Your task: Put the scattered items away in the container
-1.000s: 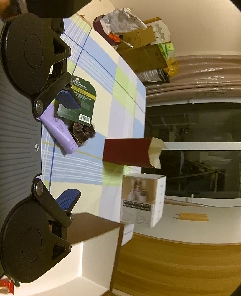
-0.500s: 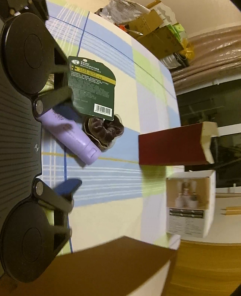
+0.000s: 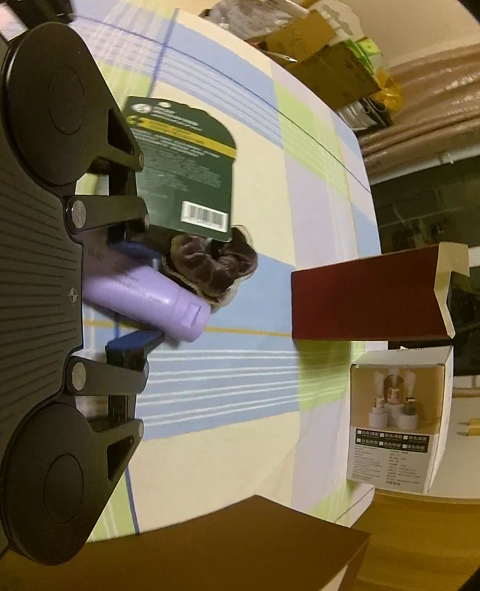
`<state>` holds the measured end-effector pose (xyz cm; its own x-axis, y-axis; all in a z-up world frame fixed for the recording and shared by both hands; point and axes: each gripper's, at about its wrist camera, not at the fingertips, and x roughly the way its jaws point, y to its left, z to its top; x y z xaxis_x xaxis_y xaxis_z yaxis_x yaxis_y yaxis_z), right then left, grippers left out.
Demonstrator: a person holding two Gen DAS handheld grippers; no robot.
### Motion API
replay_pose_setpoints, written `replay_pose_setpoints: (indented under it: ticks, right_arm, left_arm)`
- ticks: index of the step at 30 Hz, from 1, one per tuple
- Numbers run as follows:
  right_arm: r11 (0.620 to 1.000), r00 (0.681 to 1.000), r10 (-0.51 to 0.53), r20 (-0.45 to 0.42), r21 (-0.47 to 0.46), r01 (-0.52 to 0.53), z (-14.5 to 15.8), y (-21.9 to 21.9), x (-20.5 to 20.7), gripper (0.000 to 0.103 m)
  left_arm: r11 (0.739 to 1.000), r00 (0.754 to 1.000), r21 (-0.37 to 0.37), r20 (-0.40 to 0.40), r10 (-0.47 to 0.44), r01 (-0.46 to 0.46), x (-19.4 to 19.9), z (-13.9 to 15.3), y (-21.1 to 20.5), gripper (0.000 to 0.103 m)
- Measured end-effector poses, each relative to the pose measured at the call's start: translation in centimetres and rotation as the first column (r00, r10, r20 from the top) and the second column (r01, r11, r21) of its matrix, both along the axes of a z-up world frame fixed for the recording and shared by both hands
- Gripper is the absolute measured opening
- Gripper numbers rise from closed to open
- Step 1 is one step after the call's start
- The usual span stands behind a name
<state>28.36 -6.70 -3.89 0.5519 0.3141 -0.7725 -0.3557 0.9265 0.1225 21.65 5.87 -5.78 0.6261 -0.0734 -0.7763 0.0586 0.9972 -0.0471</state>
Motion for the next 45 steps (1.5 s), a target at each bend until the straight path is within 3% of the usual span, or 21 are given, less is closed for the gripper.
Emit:
replay_pose_setpoints:
  ticks: [3,16,21,30,32,35,45]
  right_arm:
    - [0.999,0.999,0.037,0.005,-0.028,-0.037,0.1,-0.9,-1.4,0.033]
    - [0.992,0.995,0.096,-0.028,-0.079,-0.098,1.1,-7.5,-12.9,0.033]
    - [0.990,0.994,0.106,-0.011,-0.094,-0.106,1.1,-9.0,-16.2,0.033]
    - [0.987,0.992,0.125,0.025,-0.104,-0.121,0.3,-9.6,-16.8,0.034]
    - [0.988,0.992,0.122,0.020,-0.101,-0.119,0.3,-9.7,-16.8,0.034]
    - [0.990,0.994,0.112,0.009,-0.091,-0.111,0.5,-10.0,-17.0,0.034]
    - [0.991,0.987,0.119,0.106,-0.070,-0.112,4.5,-10.9,-19.7,0.034]
  left_arm:
    - [1.000,1.000,-0.004,-0.005,-0.017,0.017,-0.1,0.0,-0.4,0.032]
    - [0.996,0.996,-0.035,-0.051,-0.079,0.078,-6.1,0.8,-3.3,0.032]
    - [0.996,0.994,-0.009,-0.062,-0.092,0.092,-8.2,0.7,-4.7,0.040]
    - [0.990,0.991,0.054,-0.052,-0.125,0.128,-7.9,0.4,-5.4,0.044]
    - [0.990,0.990,0.048,-0.057,-0.128,0.131,-7.9,0.6,-5.4,0.032]
    - [0.990,0.990,0.049,-0.068,-0.127,0.130,-8.3,0.8,-5.6,0.027]
    - [0.990,0.992,0.054,0.003,-0.127,0.126,-12.3,4.2,-6.7,0.025]
